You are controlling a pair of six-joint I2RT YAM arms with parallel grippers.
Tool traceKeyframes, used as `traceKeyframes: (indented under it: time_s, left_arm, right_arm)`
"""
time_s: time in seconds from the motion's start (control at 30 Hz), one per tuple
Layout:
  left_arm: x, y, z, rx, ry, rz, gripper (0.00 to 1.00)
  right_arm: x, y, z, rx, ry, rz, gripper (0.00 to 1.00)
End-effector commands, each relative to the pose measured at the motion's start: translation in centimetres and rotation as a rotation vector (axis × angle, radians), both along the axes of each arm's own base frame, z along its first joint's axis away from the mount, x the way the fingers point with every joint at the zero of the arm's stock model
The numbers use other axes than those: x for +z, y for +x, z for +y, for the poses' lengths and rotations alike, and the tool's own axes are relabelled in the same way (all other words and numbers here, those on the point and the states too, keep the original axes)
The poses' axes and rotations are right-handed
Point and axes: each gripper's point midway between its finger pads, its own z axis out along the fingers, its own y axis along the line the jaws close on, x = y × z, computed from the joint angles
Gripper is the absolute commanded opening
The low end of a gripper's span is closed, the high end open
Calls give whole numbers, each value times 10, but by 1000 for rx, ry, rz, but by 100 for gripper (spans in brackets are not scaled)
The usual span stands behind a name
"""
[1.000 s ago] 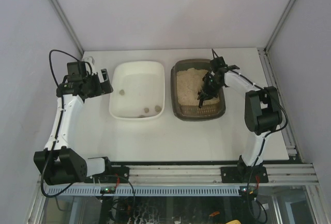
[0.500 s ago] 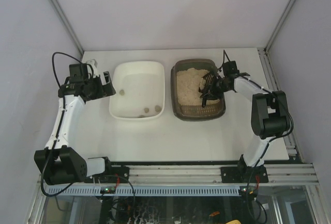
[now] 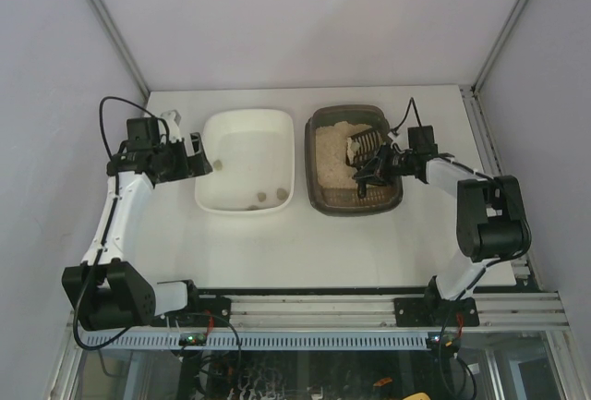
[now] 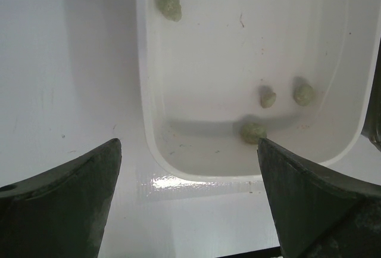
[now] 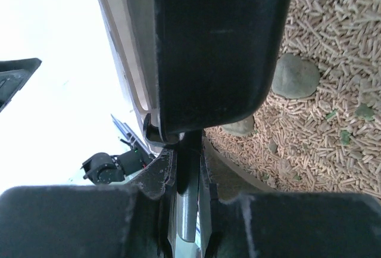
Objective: Clean the litter box
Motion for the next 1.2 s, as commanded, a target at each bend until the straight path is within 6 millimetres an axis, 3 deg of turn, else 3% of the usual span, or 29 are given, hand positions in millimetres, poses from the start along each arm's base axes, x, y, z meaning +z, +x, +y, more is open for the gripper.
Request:
traceKeyframes:
  time_s: [0.0, 0.07, 0.27, 0.47, 0.63, 0.77, 0.9, 1.07, 1.17]
  left_arm:
    - [1, 1, -8, -67, -2, -43, 100]
    - [0, 1, -9, -75, -4, -39, 100]
    - [-1, -1, -19, -146, -29, -36, 100]
    - [0, -7, -26, -207, -47, -41, 100]
    - [-2, -9, -31, -242, -64, -34, 100]
    - [-3, -11, -36, -271, -86, -23, 100]
    - [-2, -12, -37, -278, -85, -25, 99]
    - [-3, -13, -39, -290, -92, -23, 99]
    - [-3, -13, -39, -294, -97, -17, 100]
  right_arm:
    - [31, 6, 6, 21, 90, -160, 0]
    - [34, 3, 6, 16, 114, -182, 0]
    - [72, -6, 13, 11, 360, -419, 0]
    - [78, -12, 13, 29, 364, -548, 0]
    - [111, -23, 5, 22, 509, -655, 0]
    - [101, -28, 19, 97, 532, -596, 0]
    - [92, -16, 4, -9, 539, -539, 0]
    - [83, -27, 34, 85, 583, -434, 0]
    - [86, -18, 24, 12, 586, -437, 0]
